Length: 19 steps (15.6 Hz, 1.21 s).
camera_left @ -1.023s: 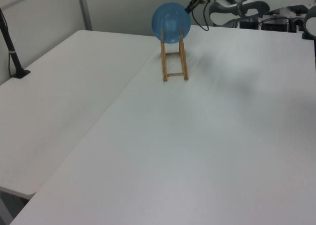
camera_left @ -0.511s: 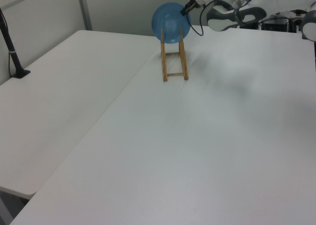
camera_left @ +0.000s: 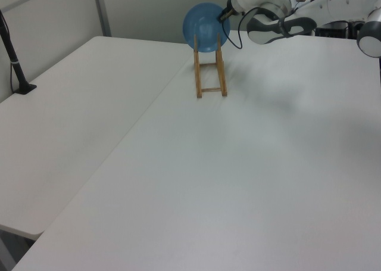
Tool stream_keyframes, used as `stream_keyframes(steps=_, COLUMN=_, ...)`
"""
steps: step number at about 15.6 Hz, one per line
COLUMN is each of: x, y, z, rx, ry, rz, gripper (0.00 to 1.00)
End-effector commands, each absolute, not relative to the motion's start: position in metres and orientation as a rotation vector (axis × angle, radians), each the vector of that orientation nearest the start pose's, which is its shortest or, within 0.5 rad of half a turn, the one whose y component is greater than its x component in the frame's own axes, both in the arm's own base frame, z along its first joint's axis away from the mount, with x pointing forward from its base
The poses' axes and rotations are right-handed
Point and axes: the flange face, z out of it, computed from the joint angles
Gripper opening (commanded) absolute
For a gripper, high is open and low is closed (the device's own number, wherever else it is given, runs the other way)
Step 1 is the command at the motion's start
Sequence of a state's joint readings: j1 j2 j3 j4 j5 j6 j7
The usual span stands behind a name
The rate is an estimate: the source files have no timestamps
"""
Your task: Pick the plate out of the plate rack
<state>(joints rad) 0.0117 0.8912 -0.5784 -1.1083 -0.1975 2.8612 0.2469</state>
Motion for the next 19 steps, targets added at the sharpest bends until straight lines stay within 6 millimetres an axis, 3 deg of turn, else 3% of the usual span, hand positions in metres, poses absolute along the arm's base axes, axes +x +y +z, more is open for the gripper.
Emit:
stream_keyframes(steps=1, x=0.780, y=-0.240, z=0.437, rx=2.262, ry=-0.261, rz=1.143, gripper=0.27)
stream_keyframes(steps=5, x=0.780, y=-0.239, z=0.439, rx=2.258, ry=-0.256, rz=1.150, gripper=0.00)
stream_keyframes(steps=12, x=0.775, y=-0.241, z=0.471, rx=2.232, ry=-0.277, rz=1.196, gripper=0.00)
stream_keyframes(steps=16, x=0.767, y=-0.238, z=0.514, rx=2.215, ry=-0.418, rz=1.318, gripper=0.00)
stream_keyframes(steps=19, x=0.760, y=-0.216, z=0.561, rx=2.208, ry=-0.549, rz=1.465, gripper=0.00)
